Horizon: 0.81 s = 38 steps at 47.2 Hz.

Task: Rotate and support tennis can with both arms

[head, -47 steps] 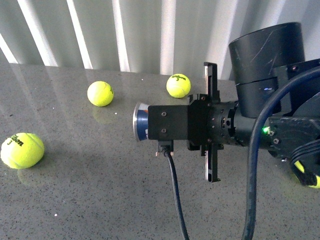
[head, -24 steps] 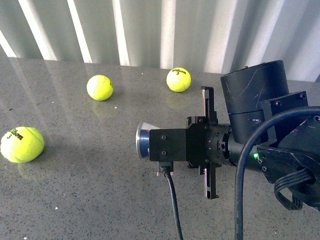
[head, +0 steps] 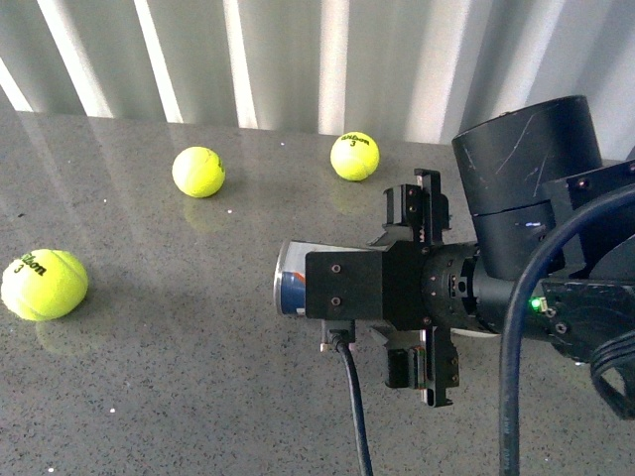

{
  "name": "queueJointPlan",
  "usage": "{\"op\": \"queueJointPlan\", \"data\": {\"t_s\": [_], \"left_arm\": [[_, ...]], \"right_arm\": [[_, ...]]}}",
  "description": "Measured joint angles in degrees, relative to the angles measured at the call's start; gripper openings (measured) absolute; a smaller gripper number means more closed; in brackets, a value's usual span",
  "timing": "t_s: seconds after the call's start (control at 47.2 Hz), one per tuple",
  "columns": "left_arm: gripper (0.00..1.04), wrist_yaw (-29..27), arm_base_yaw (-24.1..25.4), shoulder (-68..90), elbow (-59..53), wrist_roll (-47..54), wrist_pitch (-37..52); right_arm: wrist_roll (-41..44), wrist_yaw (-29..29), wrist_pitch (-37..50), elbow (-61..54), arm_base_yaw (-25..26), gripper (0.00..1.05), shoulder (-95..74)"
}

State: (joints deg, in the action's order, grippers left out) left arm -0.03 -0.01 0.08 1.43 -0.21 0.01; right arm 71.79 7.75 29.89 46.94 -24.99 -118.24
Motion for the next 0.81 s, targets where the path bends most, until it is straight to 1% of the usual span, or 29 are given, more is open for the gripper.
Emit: {"op": "queueJointPlan", "data": {"t_s": [0.064,0.106,0.191,0.36,0.445,0.488,0.7,0.806], "left_arm": [[0.98,0.0,0.0,0.0,0.0,0.0,0.0],[0.98,0.0,0.0,0.0,0.0,0.0,0.0],[0.98,0.0,0.0,0.0,0.0,0.0,0.0],[0.98,0.0,0.0,0.0,0.0,0.0,0.0],[0.98,0.0,0.0,0.0,0.0,0.0,0.0],[0.98,0.0,0.0,0.0,0.0,0.0,0.0],[0.98,0.0,0.0,0.0,0.0,0.0,0.0],[0.98,0.0,0.0,0.0,0.0,0.0,0.0]], "right_arm": [[-1.0,-0.4,-2.0,-0.7,0.3,0.97,2.1],[-1.3,-0.6,-2.6,-1.1,0.4,1.0,3.1],[-2.1,-0.5,-4.3,-1.9,0.7,0.97,5.6],[-5.4,0.3,-9.9,-4.5,2.1,0.98,14.1],[-8.5,1.2,-12.5,-5.5,3.9,0.98,20.0],[-10.7,0.9,-12.7,-5.7,5.5,0.98,23.2],[-21.4,-4.7,-9.4,-5.7,16.3,0.98,35.7],[-29.7,-8.0,-7.9,-5.7,22.2,0.98,43.5]]}}
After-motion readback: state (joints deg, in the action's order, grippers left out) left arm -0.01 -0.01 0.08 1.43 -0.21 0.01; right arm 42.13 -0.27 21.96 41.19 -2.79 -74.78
